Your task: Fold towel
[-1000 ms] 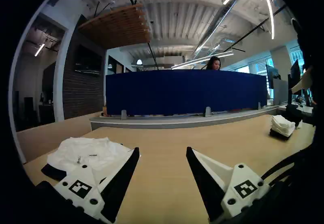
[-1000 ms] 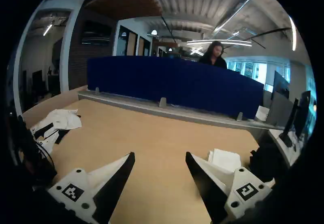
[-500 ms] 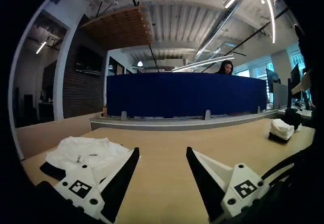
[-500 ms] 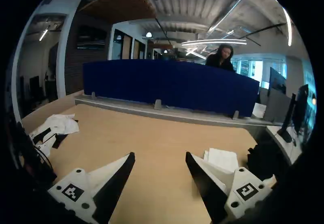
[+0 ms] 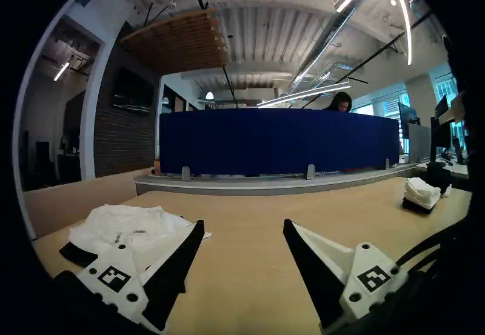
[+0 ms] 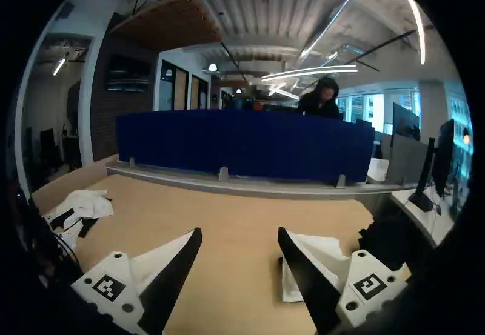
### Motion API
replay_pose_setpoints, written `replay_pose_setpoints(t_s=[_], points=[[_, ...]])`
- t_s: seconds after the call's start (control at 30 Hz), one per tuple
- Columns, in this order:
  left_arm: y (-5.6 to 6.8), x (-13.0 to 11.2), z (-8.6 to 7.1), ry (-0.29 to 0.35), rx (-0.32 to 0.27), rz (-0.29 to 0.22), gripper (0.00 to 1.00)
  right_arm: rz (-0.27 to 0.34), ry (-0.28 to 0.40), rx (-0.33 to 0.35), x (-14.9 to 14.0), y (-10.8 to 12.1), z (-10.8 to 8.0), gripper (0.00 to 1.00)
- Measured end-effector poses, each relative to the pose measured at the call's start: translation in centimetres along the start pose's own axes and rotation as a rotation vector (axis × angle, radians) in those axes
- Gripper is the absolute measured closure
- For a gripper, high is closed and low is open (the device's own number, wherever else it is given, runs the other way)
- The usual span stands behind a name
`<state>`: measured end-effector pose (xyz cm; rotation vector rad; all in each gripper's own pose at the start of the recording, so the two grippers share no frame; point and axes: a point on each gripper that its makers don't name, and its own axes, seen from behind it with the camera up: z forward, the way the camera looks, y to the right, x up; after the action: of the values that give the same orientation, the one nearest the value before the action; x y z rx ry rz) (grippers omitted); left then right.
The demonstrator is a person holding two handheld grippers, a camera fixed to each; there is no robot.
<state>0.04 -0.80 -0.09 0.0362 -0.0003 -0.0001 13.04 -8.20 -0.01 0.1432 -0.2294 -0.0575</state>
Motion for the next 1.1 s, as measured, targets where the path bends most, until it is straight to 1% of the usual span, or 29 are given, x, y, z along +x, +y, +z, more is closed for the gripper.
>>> replay_pose_setpoints(t_s=[0.2,0.3,0.5,0.7,0.9,1.1], points=[[0.0,0.0,0.0,0.000,0.000,0.000,0.03,0.016,0.059,-0.029,1.4,2.5,-0.3,0.03],[0.0,0.0,0.0,0.000,0.000,0.000,0.03,0.038,0.086,-0.046,2.0,4.1,-0.4,0.03],[0.0,0.0,-0.1,0.000,0.000,0.000,0.03,0.096,0.116,-0.082,1.8,6.8,-0.4,0.03],[-0.1,0.0,-0.1,0.000,0.000,0.000,0.03,0.119,0.127,-0.095,0.4,7.9,0.0,0.03],[0.0,0.0,-0.1,0.000,0.000,0.000,0.03,0.137,0.139,-0.098,-1.6,8.0,0.6,0.02],[0.0,0.0,-0.1,0.000,0.000,0.000,0.03,0.156,0.148,-0.105,-4.6,8.0,1.6,0.02]])
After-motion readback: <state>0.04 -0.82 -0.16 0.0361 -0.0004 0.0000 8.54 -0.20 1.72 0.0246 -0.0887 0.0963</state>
